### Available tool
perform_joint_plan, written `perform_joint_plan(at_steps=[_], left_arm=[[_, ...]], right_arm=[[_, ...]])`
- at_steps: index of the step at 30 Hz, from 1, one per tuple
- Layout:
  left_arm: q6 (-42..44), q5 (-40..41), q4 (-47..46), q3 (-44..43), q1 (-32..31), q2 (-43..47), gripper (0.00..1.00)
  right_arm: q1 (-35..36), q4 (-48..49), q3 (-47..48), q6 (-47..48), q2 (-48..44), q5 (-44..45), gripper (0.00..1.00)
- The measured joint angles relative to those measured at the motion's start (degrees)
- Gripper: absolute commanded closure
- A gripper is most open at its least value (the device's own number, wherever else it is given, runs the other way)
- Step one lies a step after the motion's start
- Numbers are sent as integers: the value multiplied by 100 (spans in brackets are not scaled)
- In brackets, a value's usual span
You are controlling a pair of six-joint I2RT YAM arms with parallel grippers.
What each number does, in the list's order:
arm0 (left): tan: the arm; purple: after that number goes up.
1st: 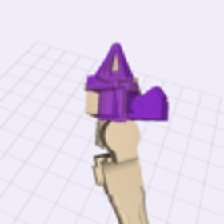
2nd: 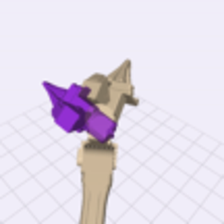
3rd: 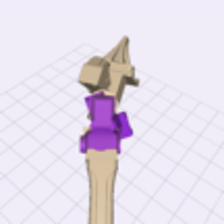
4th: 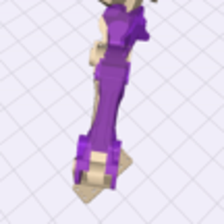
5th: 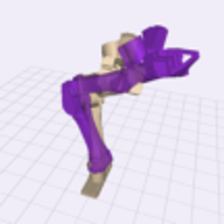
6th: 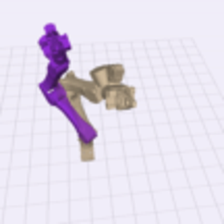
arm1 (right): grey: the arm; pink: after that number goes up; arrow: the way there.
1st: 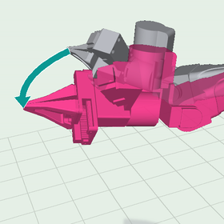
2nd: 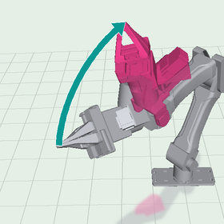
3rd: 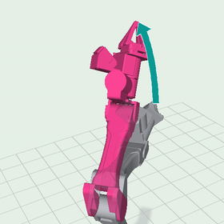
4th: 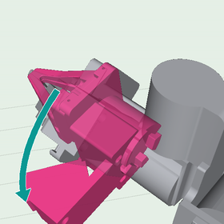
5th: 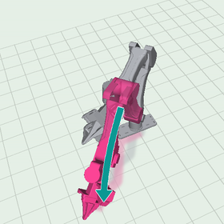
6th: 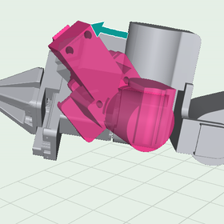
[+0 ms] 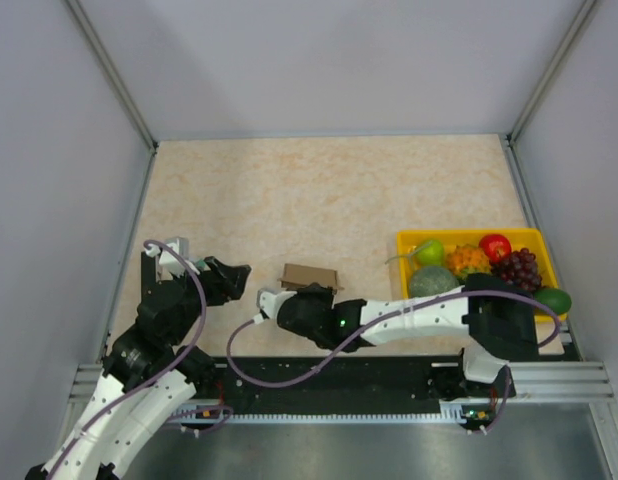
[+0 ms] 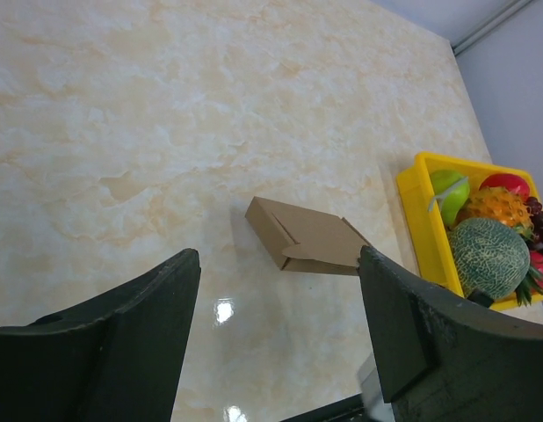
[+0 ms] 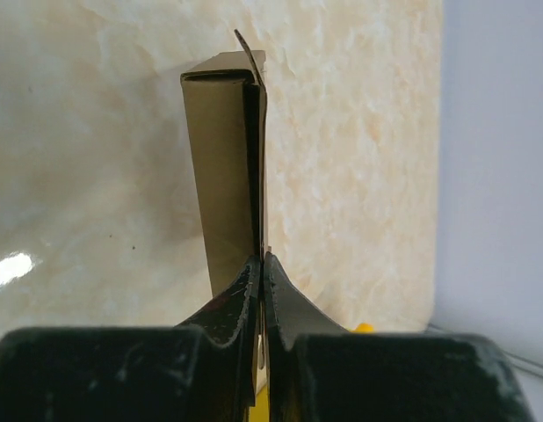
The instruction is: Fold the paper box
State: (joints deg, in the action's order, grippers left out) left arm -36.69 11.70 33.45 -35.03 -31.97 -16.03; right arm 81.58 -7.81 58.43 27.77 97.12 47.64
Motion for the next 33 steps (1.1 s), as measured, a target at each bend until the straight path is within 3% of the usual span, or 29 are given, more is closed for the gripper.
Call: perform_joint_plan(at_steps=[10,18,33], left_arm=[[111,39,0,-24,0,-138,22],[232,-116,4,-24,0,-306,23],[-195,-916,-35,380,2,-188,28]], right_arm=[[-811,-2328,975,-737,-1176,-2522,100],[-1397,-3670,1626,-846,-1001,-4435,100],[-1950,-4710,2570,-535,363,-5650,100]])
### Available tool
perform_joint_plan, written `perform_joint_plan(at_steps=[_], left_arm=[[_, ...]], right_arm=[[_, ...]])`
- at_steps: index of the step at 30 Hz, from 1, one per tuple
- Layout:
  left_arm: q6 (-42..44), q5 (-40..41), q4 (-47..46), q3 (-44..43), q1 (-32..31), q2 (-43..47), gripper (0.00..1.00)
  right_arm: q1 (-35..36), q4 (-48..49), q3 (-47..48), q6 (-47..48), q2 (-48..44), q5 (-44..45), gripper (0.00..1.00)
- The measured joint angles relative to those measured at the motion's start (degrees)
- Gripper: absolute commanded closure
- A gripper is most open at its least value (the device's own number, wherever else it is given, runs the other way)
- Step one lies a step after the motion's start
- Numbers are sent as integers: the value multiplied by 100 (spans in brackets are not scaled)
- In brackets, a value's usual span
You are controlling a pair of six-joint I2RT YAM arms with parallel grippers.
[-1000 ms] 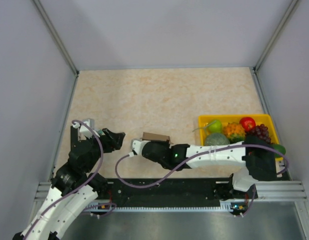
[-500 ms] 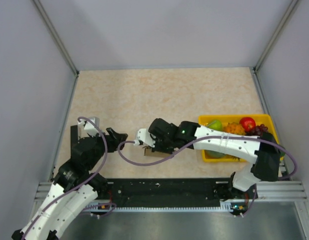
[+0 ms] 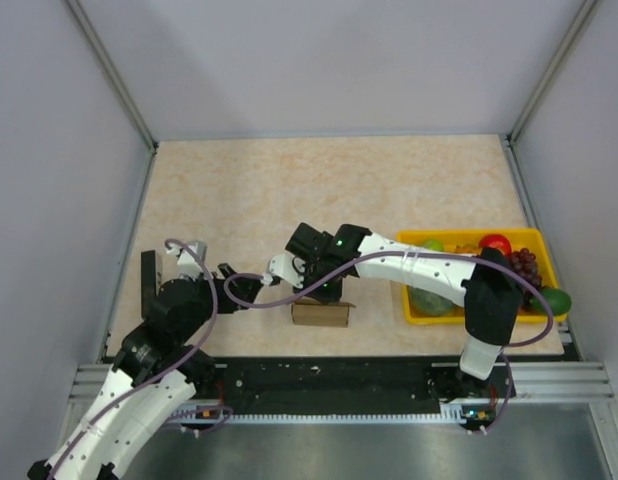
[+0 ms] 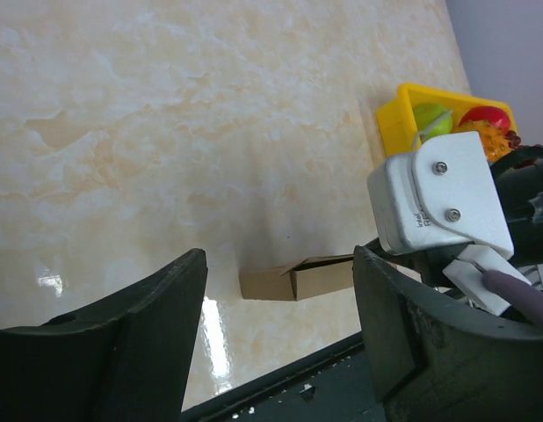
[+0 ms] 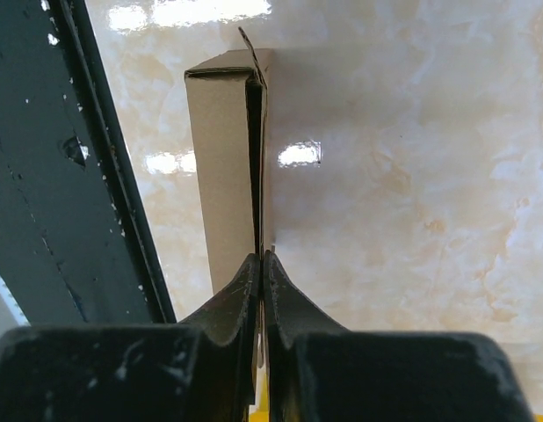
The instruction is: Fold the paper box
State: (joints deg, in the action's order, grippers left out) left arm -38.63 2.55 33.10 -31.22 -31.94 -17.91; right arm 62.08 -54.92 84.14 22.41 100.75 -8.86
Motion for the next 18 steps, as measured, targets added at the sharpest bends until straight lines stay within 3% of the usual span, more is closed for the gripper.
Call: perform_joint_plan(at_steps=[12,18], left_arm=[[-245,275,125,24,-2,623,29],[-378,905,326,24,-2,1134,24]], right_arm=[[-87,70,2,304,4,310,100],[-638,188,127,686,2,448,100]])
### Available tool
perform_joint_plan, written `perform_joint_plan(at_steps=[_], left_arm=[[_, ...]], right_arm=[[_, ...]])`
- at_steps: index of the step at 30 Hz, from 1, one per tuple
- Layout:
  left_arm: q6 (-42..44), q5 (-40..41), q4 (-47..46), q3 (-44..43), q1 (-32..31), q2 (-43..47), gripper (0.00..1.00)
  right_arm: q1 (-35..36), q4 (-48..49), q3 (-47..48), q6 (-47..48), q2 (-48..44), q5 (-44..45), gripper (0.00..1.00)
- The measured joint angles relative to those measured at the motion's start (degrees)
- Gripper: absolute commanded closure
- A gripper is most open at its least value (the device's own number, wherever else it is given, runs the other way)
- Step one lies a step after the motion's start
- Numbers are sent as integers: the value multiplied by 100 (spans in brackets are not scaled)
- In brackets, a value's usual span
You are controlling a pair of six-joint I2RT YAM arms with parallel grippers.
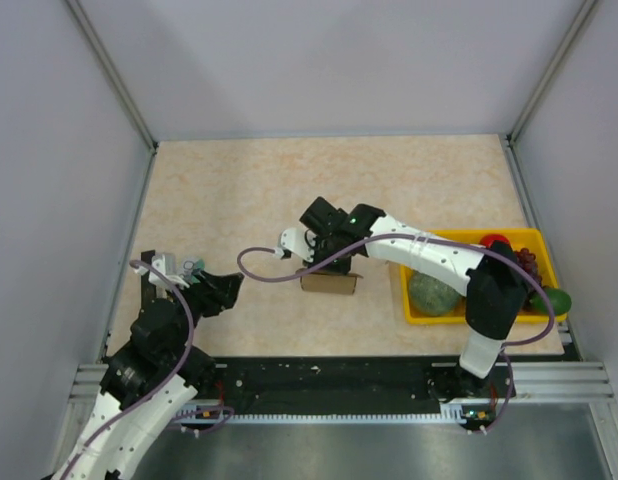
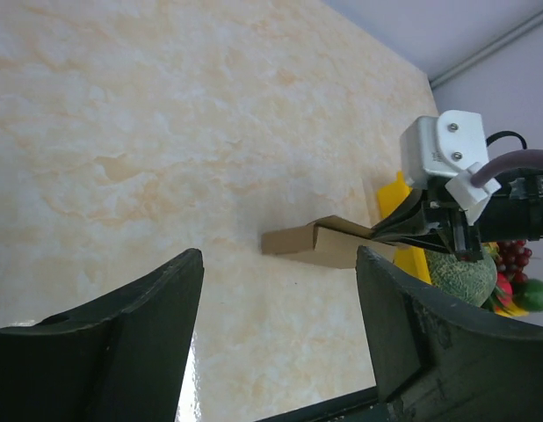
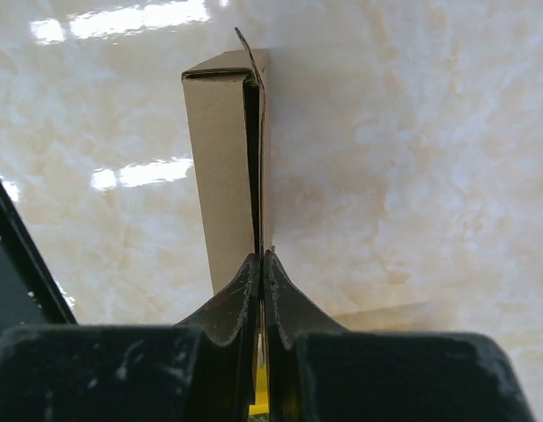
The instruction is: Fold the paper box
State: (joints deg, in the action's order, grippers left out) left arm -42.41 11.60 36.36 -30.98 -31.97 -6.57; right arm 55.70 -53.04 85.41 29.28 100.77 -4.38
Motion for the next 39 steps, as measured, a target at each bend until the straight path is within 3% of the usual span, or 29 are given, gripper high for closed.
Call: perform_joint_plan(at_steps=[8,15,26,31,38,39], left_arm=[[-162,649,50,9,0,68,24],[-94,503,-184,68,0,-11,27],[-20,63,-326,68,0,-11,29],[157,87,-146,-118,0,-20,30],[404,179,-118,-584,0,46,30],[444,199,-118,-621,0,46,28]], right_arm=[[-393,79,326,522,35,-210,100],[-861,57,1047,796,632,-511,100],[-914,-352,1729,918,1296,-719,96],[-914,-476,1934,901,1362,-741,86],[-911,-688,2256,741,1655,-730,65],[-911,-732,2337,632,1665,-704,59]])
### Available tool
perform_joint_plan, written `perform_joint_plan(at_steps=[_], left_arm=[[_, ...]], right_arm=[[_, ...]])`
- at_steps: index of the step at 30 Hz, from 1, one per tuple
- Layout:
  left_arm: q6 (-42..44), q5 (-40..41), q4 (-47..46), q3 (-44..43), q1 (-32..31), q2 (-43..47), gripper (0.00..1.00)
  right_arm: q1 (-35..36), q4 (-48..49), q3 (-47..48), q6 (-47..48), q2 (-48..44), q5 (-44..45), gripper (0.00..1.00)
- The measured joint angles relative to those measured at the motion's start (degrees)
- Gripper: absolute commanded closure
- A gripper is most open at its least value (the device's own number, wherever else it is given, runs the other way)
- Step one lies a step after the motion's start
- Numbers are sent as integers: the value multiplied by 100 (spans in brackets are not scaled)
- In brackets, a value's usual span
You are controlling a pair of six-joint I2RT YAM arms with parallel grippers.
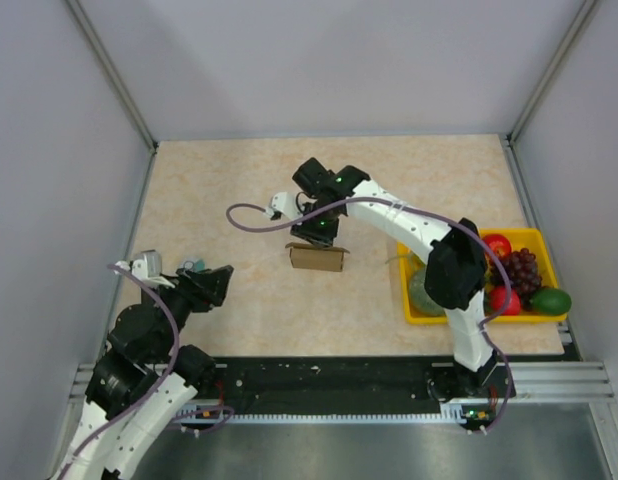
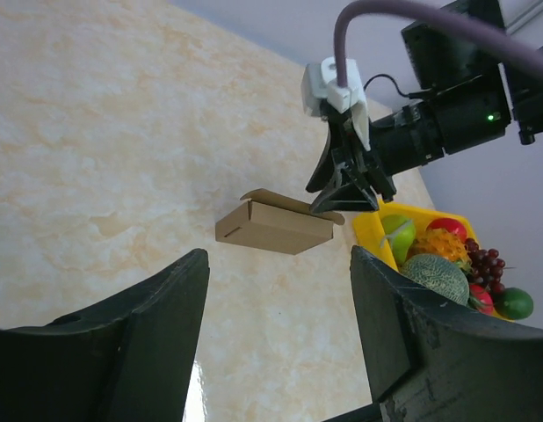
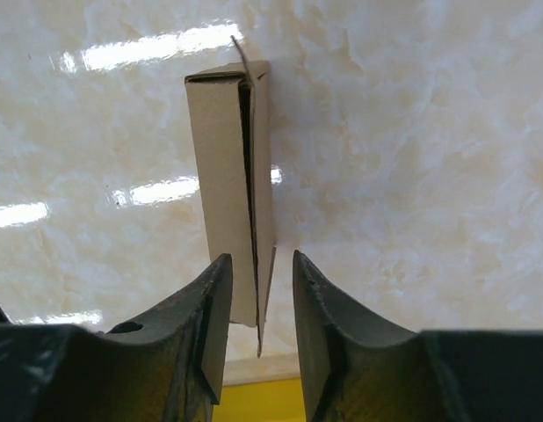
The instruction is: Fold the paper box
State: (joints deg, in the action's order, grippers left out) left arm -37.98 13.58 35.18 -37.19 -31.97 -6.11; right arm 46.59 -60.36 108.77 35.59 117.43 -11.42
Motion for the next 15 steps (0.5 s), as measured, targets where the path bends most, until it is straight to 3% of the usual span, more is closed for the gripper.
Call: perform_joint_plan(at_steps=[4,8,11,12,15], left_arm=[[162,85,4,-37,0,-35,14],[319,210,-20,-46,0,-374,9],[457,94,-70,-181,0,-1174,8],[518,17,-68,-264,2,-1467,8],[859,-538,-90,-846,149,-2813,10]], right_arm=[[-31,-7,487,-710,-81,221,49],[-74,127,483,-1812,-811,726,41],[-151,415,-374,-2848,-2000,1038,39],[-205,527,-807,-3150,-2446,1019,25],[-483,1021,-2343,-4015,-3720,905,20]])
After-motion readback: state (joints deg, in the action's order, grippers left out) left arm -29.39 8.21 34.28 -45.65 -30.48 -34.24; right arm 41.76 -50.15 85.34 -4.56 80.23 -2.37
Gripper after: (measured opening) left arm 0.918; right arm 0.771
